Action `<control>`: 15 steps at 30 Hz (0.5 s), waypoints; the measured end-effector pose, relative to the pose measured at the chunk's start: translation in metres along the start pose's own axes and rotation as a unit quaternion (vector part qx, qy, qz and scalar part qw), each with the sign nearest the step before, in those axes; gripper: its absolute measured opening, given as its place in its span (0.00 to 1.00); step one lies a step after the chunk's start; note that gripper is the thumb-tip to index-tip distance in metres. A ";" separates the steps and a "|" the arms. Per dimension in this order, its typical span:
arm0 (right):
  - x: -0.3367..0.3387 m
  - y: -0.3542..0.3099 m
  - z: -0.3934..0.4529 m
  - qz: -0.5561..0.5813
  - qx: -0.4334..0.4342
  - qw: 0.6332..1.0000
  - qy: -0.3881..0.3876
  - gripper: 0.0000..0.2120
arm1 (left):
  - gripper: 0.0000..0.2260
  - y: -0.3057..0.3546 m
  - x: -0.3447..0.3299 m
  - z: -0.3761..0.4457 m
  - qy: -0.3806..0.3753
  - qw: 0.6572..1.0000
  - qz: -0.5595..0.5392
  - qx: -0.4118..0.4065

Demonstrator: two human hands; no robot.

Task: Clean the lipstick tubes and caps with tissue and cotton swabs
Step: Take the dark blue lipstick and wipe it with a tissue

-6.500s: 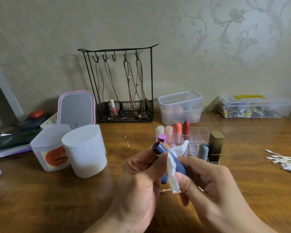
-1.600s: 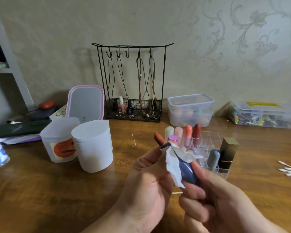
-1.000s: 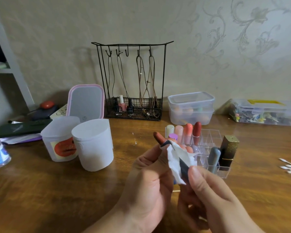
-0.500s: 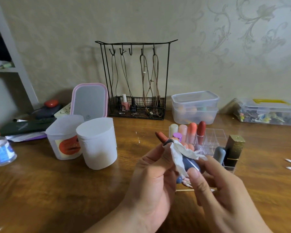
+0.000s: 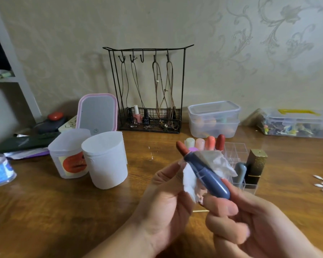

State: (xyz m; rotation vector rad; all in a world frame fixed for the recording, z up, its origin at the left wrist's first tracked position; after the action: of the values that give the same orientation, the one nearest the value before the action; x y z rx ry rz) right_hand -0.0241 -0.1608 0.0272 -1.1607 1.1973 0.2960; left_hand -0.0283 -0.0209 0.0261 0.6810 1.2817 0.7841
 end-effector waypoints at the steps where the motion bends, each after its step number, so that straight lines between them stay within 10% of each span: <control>1: -0.001 0.000 0.004 0.033 -0.029 0.998 -0.038 0.10 | 0.17 0.000 0.000 0.003 0.033 0.999 -0.004 -0.015; 7: 0.009 -0.003 0.013 0.053 -0.023 0.998 -0.033 0.20 | 0.11 0.006 0.002 0.003 0.157 0.984 0.081 -0.025; 15: 0.002 -0.018 0.015 -0.038 0.025 0.999 -0.013 0.25 | 0.18 -0.002 -0.017 -0.005 0.023 0.986 0.155 -0.054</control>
State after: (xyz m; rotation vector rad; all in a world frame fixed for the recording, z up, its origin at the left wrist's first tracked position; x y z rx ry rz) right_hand -0.0015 -0.1572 0.0337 -1.1523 1.1293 0.2222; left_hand -0.0352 -0.0353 0.0332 0.7892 1.1779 1.1214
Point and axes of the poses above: each hand's wrist, its own z-axis towards the middle knuckle, its own x-axis out of the back of the hand, y = z × x, the point moved 1 cm from there along z, towards the middle knuckle, and after that the axes turned 12 degrees about z, right-handed, at the moved point
